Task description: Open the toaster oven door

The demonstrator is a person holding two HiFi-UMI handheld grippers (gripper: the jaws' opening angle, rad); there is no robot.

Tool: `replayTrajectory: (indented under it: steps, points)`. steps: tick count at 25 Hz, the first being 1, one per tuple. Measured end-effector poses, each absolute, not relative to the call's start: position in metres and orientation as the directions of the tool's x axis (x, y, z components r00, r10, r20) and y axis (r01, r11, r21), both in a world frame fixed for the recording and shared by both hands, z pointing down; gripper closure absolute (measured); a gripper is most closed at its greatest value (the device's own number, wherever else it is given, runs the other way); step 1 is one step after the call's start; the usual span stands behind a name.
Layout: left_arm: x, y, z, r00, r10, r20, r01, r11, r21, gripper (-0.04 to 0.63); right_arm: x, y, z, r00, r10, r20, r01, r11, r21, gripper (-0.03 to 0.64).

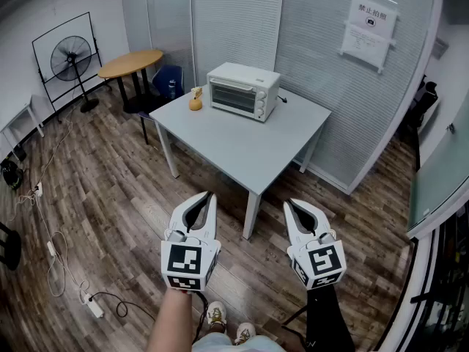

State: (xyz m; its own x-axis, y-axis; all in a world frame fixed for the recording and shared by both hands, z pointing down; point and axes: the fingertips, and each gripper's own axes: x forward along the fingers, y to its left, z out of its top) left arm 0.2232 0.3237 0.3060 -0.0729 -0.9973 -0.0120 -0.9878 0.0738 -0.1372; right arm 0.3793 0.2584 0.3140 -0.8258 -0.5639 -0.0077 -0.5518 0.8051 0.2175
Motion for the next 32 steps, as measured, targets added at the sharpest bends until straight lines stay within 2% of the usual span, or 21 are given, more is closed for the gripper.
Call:
replayTrajectory:
  steps: [5, 9, 14, 20, 32]
  points:
    - [0.229, 0.343, 0.305, -0.085, -0.996, -0.022, -0.984, 0.088, -0.154, 0.538, 0.387, 0.274, 0.323, -0.821, -0.570, 0.003, -0.557, 0.803, 0.210, 0.614]
    - [0.230, 0.361, 0.303, -0.032, -0.999, -0.034, -0.992, 0.036, -0.124, 0.538, 0.383, 0.286, 0.306, -0.802, -0.597, -0.033, -0.592, 0.785, 0.181, 0.614]
    - [0.210, 0.374, 0.308, 0.015, -1.000, -0.022, -0.992, -0.012, -0.123, 0.538, 0.362, 0.301, 0.296, -0.785, -0.616, -0.071, -0.618, 0.768, 0.166, 0.614]
    - [0.180, 0.384, 0.308, 0.005, -1.000, -0.026, -0.992, -0.001, -0.129, 0.538, 0.340, 0.314, 0.307, -0.781, -0.620, -0.068, -0.622, 0.767, 0.158, 0.614]
    - [0.136, 0.325, 0.317, -0.049, -0.998, -0.039, -0.992, 0.053, -0.119, 0.538, 0.304, 0.243, 0.309, -0.775, -0.625, -0.095, -0.632, 0.764, 0.129, 0.614]
